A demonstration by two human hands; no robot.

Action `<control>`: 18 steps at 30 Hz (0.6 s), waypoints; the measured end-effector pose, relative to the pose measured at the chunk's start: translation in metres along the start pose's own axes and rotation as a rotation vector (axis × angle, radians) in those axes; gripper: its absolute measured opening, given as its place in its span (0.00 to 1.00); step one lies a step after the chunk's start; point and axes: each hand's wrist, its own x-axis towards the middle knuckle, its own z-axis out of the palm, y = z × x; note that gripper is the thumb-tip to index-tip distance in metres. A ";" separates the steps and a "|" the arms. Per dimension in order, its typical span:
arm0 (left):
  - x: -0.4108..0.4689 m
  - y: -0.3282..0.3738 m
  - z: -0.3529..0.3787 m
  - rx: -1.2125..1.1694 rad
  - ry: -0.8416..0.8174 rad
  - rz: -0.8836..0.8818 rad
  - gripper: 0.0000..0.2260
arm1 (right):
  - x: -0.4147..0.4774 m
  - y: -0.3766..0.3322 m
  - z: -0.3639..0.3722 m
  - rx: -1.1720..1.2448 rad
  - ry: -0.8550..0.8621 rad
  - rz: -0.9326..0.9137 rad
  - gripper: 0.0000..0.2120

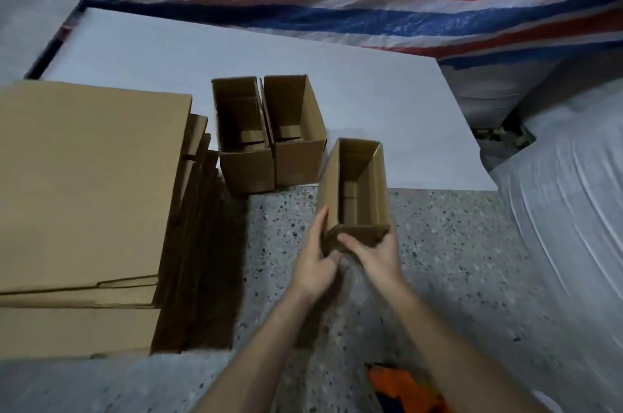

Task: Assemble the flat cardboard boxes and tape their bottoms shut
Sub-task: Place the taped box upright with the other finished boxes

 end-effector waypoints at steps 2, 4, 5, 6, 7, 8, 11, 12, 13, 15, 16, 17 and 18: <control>0.034 0.007 -0.001 0.050 0.003 0.004 0.36 | 0.034 -0.010 0.006 -0.021 0.020 0.011 0.63; 0.060 0.012 -0.004 0.076 0.017 -0.004 0.35 | 0.063 -0.017 0.011 -0.040 0.043 -0.002 0.61; 0.068 0.014 -0.005 0.085 0.025 -0.007 0.34 | 0.075 -0.021 0.014 -0.055 0.048 -0.020 0.59; 0.075 0.017 -0.005 0.090 0.038 -0.010 0.32 | 0.086 -0.023 0.017 -0.054 0.044 -0.033 0.54; 0.079 0.020 -0.005 0.092 0.057 -0.015 0.30 | 0.097 -0.025 0.019 -0.033 0.035 -0.033 0.48; 0.080 0.023 -0.006 0.086 0.082 -0.022 0.27 | 0.108 -0.027 0.021 -0.003 0.023 -0.028 0.42; 0.061 0.028 -0.010 0.110 0.151 0.010 0.17 | 0.137 -0.034 0.021 0.012 -0.015 -0.046 0.33; 0.048 0.029 -0.012 0.111 0.157 0.030 0.15 | 0.146 -0.037 0.021 -0.016 -0.038 -0.055 0.32; 0.034 0.031 -0.014 0.096 0.155 0.044 0.13 | 0.154 -0.040 0.021 -0.051 -0.066 -0.057 0.33; 0.003 0.034 -0.017 0.061 0.146 0.070 0.11 | 0.166 -0.045 0.021 -0.090 -0.119 -0.038 0.31; -0.012 0.037 -0.019 0.044 0.146 0.083 0.11 | 0.169 -0.049 0.021 -0.107 -0.134 -0.027 0.31; -0.026 0.042 -0.021 0.028 0.146 0.103 0.11 | 0.170 -0.053 0.021 -0.120 -0.137 -0.019 0.32; -0.039 0.047 -0.024 0.018 0.147 0.132 0.11 | 0.168 -0.057 0.022 -0.121 -0.131 -0.013 0.34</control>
